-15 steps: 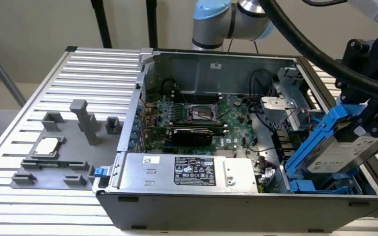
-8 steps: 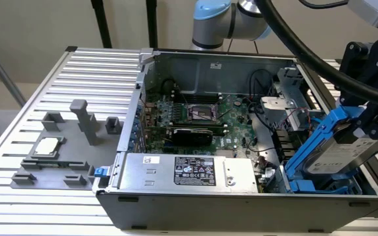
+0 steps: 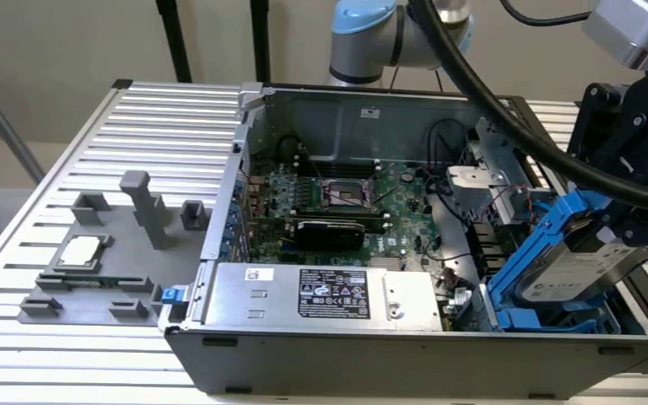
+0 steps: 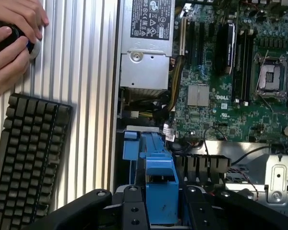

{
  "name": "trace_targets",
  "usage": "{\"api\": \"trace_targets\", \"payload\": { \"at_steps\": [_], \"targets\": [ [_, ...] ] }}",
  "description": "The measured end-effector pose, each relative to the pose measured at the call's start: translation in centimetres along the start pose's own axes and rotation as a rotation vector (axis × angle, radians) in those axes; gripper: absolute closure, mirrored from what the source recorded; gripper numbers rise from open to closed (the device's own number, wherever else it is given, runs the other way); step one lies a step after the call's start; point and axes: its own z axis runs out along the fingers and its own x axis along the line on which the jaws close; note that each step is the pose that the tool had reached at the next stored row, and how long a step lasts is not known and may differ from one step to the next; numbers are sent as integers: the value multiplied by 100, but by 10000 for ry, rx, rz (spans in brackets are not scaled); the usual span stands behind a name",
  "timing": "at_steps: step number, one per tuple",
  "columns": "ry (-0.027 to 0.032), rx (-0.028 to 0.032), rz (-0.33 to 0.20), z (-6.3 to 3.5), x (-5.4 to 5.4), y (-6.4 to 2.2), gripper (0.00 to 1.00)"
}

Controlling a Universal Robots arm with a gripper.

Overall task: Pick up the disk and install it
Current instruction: 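Insert the disk into the insertion slot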

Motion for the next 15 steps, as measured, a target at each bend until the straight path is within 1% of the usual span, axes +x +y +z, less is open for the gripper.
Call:
{"api": "trace_targets", "payload": {
  "at_steps": [12, 15],
  "targets": [
    [-54, 0, -59, 143, -44, -7, 100],
    [-79, 2, -90, 188, -45, -8, 100]
  ]
}}
